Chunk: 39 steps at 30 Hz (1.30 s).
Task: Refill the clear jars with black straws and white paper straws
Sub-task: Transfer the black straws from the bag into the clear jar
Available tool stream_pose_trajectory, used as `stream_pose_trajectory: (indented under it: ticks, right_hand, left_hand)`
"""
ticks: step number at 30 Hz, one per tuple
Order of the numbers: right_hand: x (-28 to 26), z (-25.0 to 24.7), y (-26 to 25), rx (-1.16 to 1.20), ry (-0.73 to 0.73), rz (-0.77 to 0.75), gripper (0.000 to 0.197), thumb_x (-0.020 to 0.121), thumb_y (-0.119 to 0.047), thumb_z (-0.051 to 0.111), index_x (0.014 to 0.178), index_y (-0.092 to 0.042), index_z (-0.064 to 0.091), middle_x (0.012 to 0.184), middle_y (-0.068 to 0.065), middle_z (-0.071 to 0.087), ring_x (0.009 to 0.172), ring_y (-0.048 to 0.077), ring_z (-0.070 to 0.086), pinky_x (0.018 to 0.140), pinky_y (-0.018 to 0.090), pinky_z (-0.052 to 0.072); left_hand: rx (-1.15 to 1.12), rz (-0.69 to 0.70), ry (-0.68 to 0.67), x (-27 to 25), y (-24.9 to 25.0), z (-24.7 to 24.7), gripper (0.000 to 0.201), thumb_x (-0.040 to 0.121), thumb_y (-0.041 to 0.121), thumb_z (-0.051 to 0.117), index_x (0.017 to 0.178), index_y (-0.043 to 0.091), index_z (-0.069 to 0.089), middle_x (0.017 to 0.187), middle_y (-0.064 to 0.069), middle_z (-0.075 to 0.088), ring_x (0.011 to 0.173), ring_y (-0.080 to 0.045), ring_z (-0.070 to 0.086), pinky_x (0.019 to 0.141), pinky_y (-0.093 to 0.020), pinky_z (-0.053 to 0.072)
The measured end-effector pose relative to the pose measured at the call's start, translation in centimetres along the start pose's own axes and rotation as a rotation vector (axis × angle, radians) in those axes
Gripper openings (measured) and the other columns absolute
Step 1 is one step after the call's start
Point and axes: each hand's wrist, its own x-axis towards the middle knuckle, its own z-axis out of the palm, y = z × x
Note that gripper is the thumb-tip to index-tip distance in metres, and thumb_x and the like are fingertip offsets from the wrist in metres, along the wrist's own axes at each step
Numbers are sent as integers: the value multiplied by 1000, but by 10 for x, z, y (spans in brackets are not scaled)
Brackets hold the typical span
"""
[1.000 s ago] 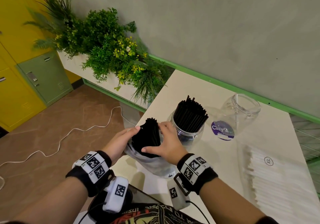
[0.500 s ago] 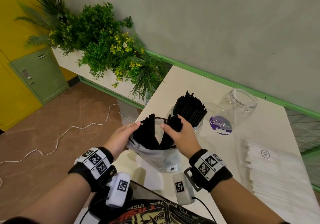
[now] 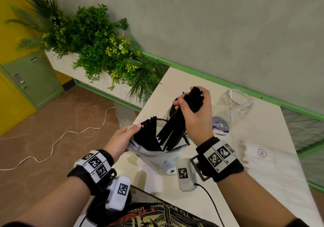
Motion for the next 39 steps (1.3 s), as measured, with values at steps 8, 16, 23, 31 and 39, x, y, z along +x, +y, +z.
stream_pose_trajectory:
  ticks: [8, 16, 23, 31, 39]
  right_hand:
    - [22, -7, -44, 67, -28, -14, 27, 92, 6, 53, 105, -16, 45, 88, 3, 65, 92, 27, 69, 87, 60, 50]
    - [35, -23, -46, 121, 3, 6, 24, 92, 4, 54, 106, -14, 45, 90, 5, 65, 90, 28, 70, 88, 62, 50]
    - [56, -66, -61, 288, 181, -40, 27, 92, 8, 52, 112, -8, 42, 91, 7, 63, 88, 28, 67, 86, 52, 54]
    - [62, -56, -43, 134, 187, -93, 28, 91, 8, 52, 109, -11, 42, 91, 8, 61, 86, 25, 67, 90, 53, 51]
    - [77, -52, -37, 108, 163, -102, 29, 91, 7, 52, 108, -15, 42, 90, 7, 61, 86, 27, 66, 90, 53, 51]
  left_hand:
    - [31, 51, -4, 0, 3, -1, 31, 92, 38, 59, 104, 13, 71, 105, -8, 74, 104, -27, 67, 105, -50, 43]
    - [43, 55, -8, -2, 6, 3, 29, 92, 37, 58, 103, 14, 71, 103, -7, 74, 103, -26, 68, 104, -49, 44]
    - [36, 66, 2, -5, 9, 4, 26, 94, 34, 56, 102, 14, 71, 99, -6, 75, 100, -26, 69, 99, -45, 48]
    - [21, 60, -3, -6, 9, 6, 27, 95, 33, 56, 102, 11, 70, 100, -10, 74, 100, -29, 68, 100, -47, 47]
    - [16, 65, -9, -5, 4, 0, 33, 95, 32, 55, 106, 5, 69, 104, -14, 73, 102, -31, 68, 98, -44, 48]
